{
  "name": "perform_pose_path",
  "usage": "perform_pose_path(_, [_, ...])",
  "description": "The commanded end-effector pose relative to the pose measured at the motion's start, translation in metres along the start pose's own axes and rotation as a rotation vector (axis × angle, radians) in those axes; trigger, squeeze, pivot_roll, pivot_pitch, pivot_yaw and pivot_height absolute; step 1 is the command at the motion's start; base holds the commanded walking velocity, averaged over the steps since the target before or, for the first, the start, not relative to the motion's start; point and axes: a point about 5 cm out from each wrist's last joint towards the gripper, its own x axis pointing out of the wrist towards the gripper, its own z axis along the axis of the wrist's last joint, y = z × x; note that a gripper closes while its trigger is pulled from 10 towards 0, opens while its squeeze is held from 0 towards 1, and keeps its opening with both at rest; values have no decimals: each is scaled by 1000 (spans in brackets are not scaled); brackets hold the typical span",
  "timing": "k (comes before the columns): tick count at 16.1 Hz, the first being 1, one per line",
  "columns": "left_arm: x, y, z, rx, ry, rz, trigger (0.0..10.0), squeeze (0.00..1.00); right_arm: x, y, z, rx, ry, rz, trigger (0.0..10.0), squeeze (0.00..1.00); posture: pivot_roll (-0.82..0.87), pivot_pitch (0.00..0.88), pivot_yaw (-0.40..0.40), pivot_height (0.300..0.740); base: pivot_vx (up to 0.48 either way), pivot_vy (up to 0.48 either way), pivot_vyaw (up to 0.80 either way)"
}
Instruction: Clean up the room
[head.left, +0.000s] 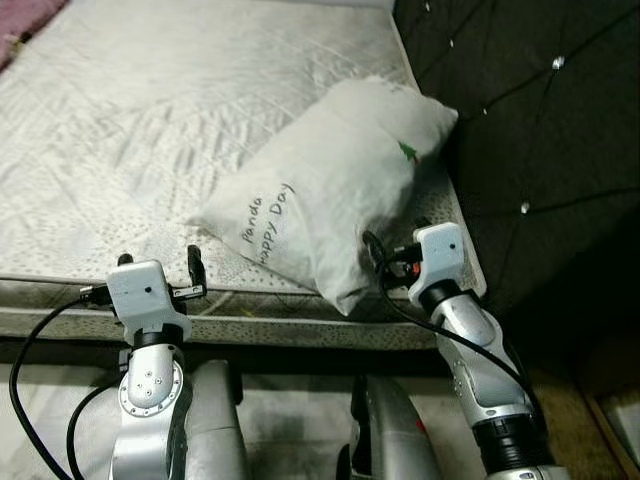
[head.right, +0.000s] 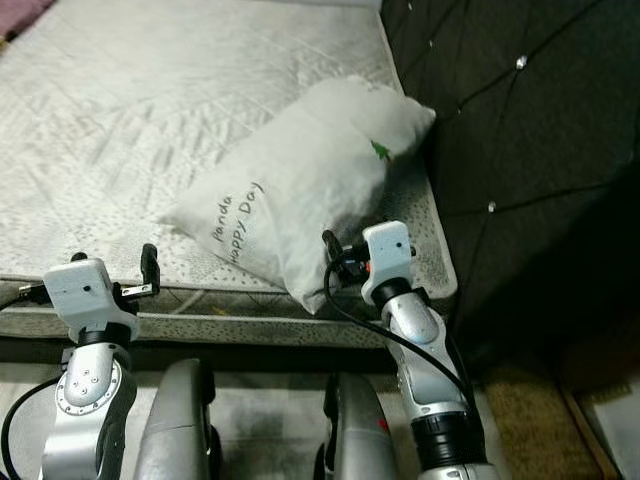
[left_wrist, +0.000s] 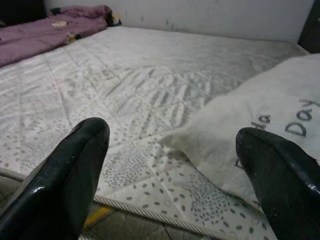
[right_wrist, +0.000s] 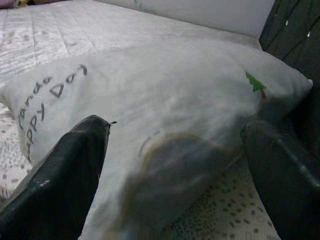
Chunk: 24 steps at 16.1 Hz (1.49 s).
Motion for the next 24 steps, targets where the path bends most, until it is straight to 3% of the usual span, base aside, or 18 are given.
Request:
perform_pose_path(1, [0, 1, 1, 1, 3, 13, 10000, 0, 0, 1, 1, 0, 5, 20, 10000, 0, -13, 111, -71, 532, 0, 0, 0])
perform_pose_path(7, [3, -3, 6, -4, -23, -9, 10000, 0, 3, 5, -3, -18, 37, 83, 10000, 0, -18, 106, -69, 522, 0, 0, 0])
perform_pose_path(12, [4, -3, 7, -5, -28, -19, 10000, 0, 4, 8, -2, -18, 37, 106, 10000, 0, -14, 106, -67, 522, 258, 0, 729])
perform_pose_path(19, [4, -6, 7, -1, -26, -44, 10000, 0, 5, 9, -8, -6, 85, 120, 10000, 0, -15, 110, -62, 522, 305, 0, 0])
perform_pose_path(20, [5, -3, 1, -18, 17, -5, 10000, 0, 6, 9, -9, -3, 90, 119, 10000, 0, -14, 110, -63, 522, 0, 0, 0])
perform_pose_path(24, [5, -7, 4, -21, 1, -31, 10000, 0, 7, 5, -12, -9, 123, 123, 10000, 0, -10, 109, -67, 522, 0, 0, 0])
